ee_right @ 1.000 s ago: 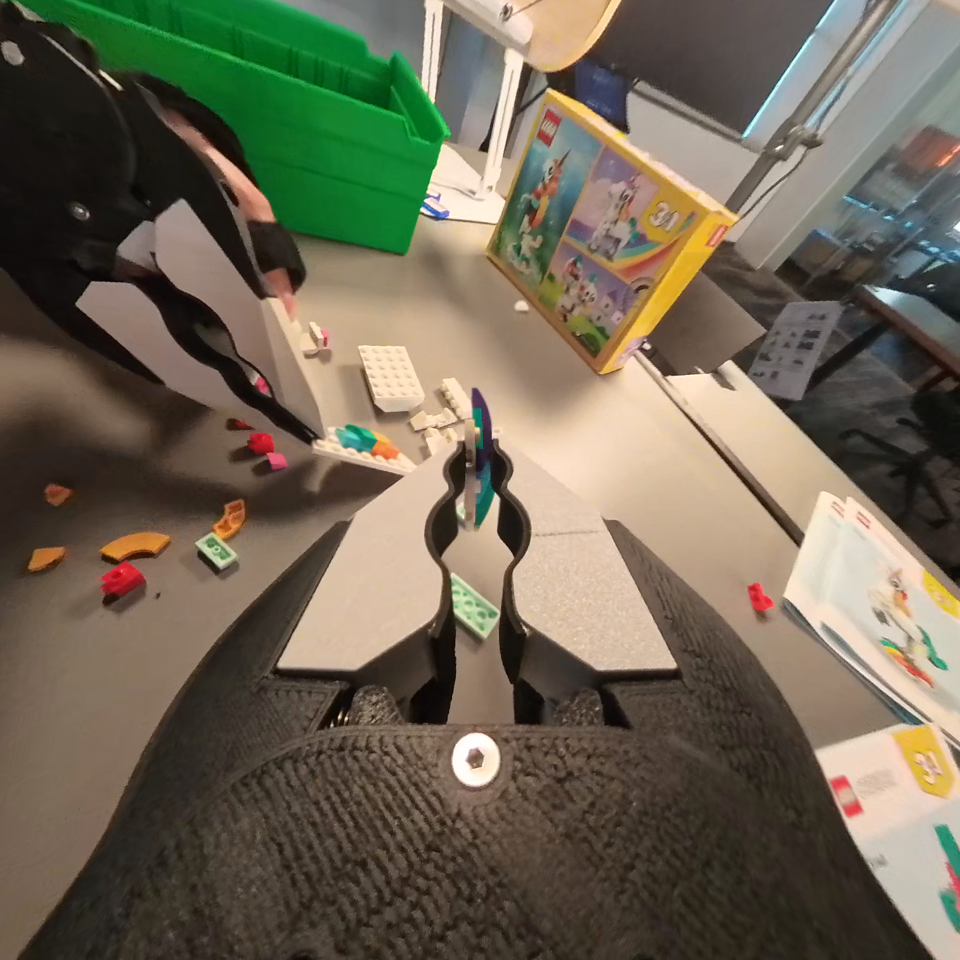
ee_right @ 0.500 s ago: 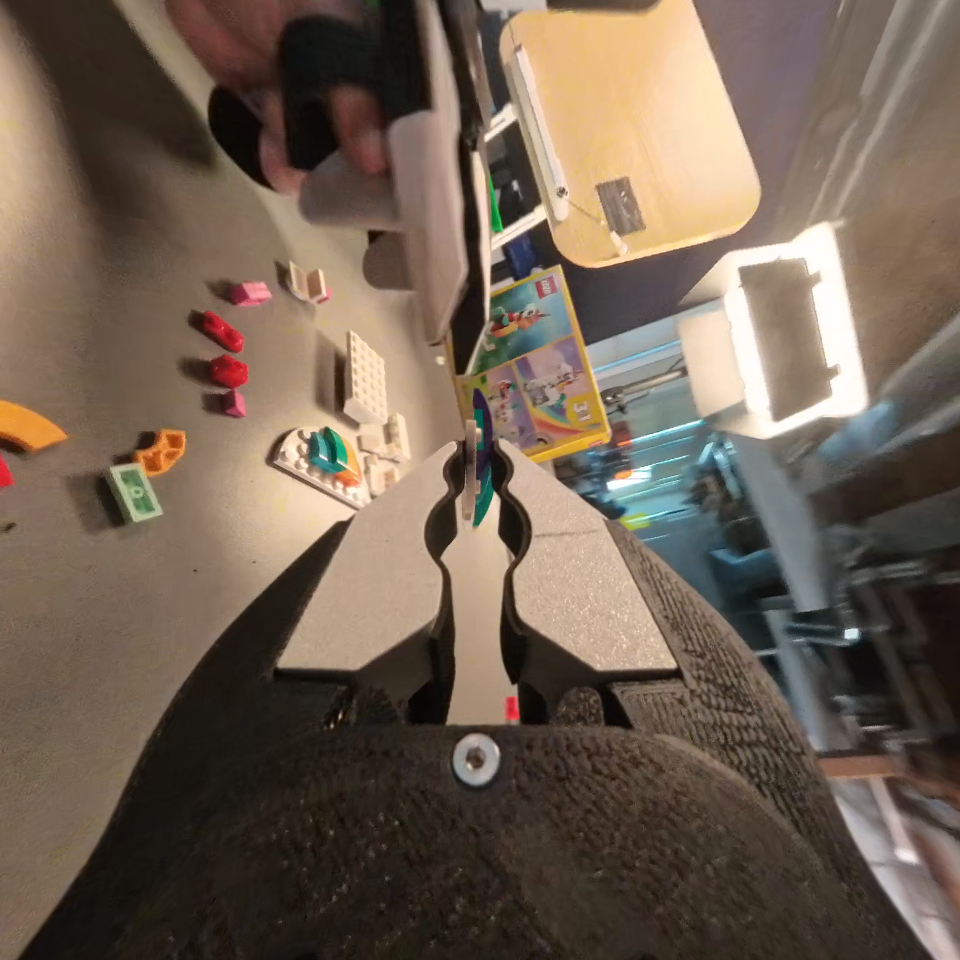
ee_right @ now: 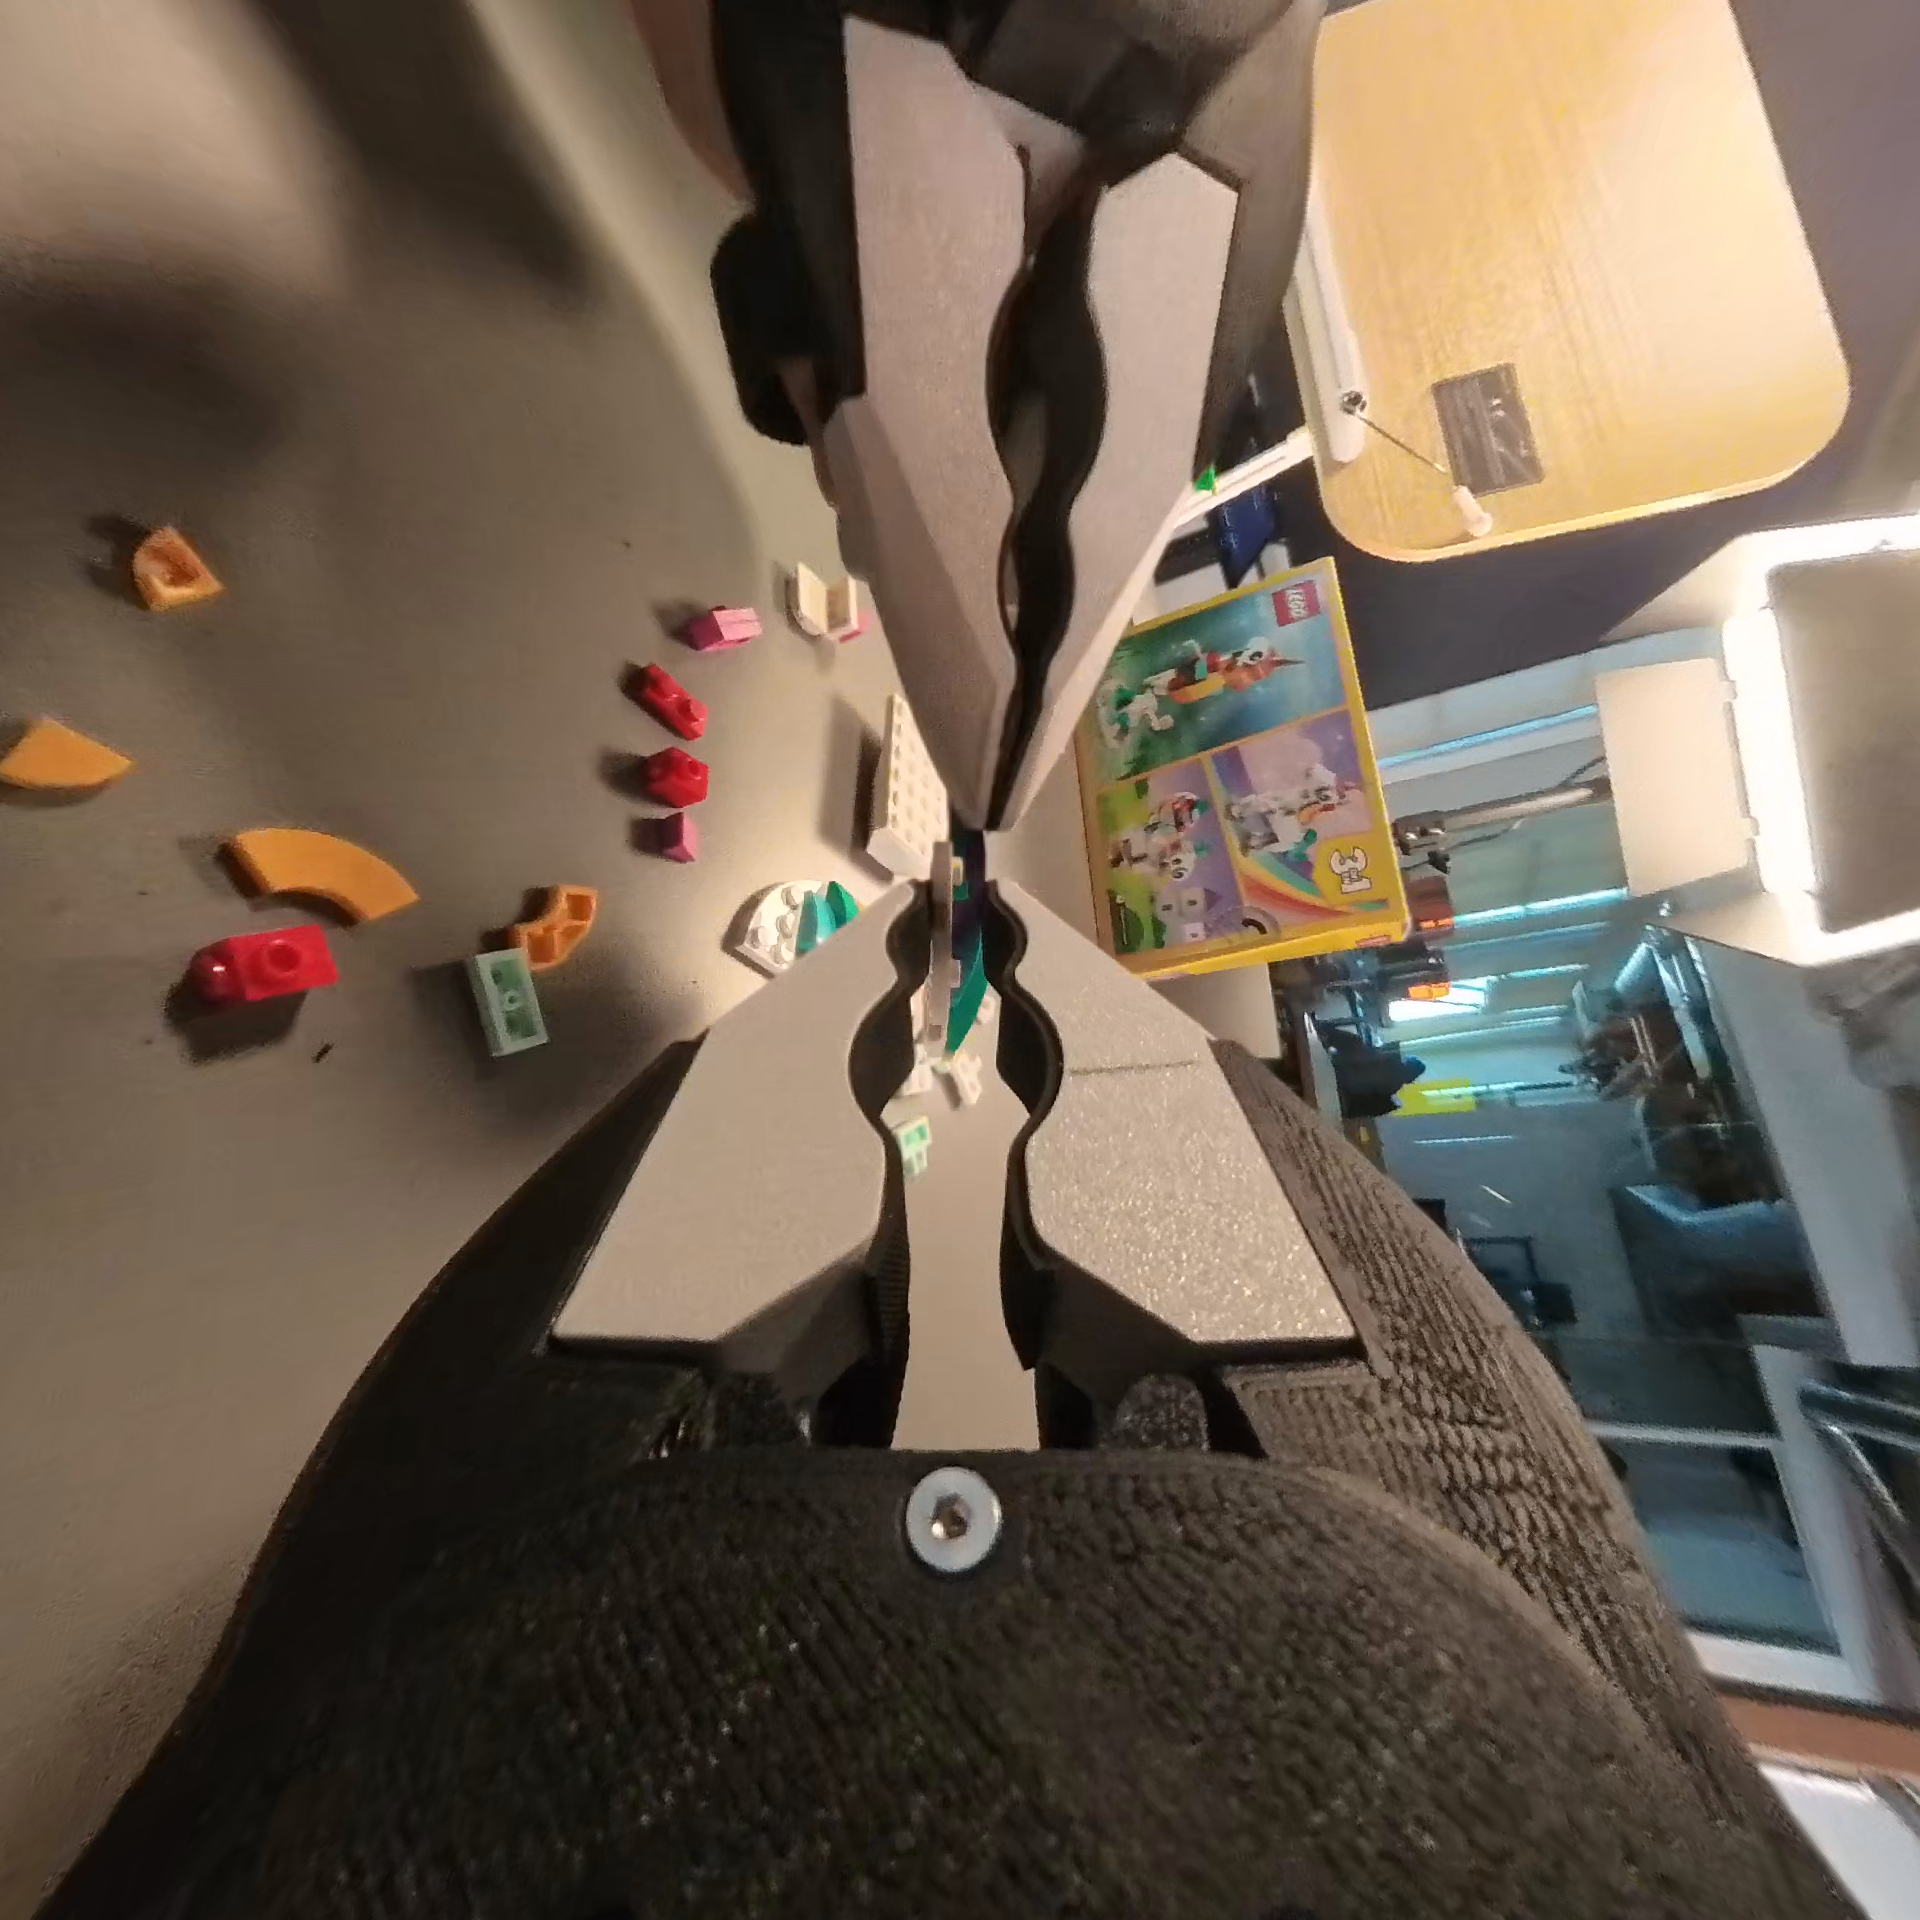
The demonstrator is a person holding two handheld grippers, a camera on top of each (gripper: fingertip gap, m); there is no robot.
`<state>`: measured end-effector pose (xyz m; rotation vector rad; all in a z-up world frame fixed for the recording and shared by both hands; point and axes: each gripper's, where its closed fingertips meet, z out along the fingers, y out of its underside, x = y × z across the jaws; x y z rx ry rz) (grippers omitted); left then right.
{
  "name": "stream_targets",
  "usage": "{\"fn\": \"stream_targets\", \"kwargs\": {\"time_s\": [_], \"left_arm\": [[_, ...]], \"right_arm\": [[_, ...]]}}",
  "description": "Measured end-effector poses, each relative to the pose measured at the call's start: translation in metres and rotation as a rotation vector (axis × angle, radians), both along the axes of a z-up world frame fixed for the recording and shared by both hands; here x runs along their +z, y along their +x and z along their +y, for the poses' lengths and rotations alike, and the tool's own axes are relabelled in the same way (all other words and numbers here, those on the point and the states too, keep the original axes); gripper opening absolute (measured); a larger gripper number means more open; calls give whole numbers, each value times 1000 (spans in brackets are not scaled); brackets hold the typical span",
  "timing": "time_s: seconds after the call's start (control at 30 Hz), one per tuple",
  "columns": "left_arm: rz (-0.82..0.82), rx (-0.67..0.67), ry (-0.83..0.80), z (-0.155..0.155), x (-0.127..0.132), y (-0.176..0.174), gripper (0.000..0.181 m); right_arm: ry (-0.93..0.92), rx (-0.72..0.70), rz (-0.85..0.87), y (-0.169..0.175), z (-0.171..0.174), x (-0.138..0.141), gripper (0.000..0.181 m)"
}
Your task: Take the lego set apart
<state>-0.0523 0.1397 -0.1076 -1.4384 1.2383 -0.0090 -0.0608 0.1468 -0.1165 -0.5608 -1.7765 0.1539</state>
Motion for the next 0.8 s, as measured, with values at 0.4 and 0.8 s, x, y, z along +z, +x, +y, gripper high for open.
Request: {"fn": "stream_targets", "kwargs": {"time_s": [0.4, 0.8], "left_arm": [[85, 20, 1, 4, -13, -2, 5], [93, 93, -66, 12, -15, -15, 5]], "right_arm": [[-88, -1, -37, 1, 0, -6, 8], [26, -68, -65, -5, -1, -2, 3]]}}
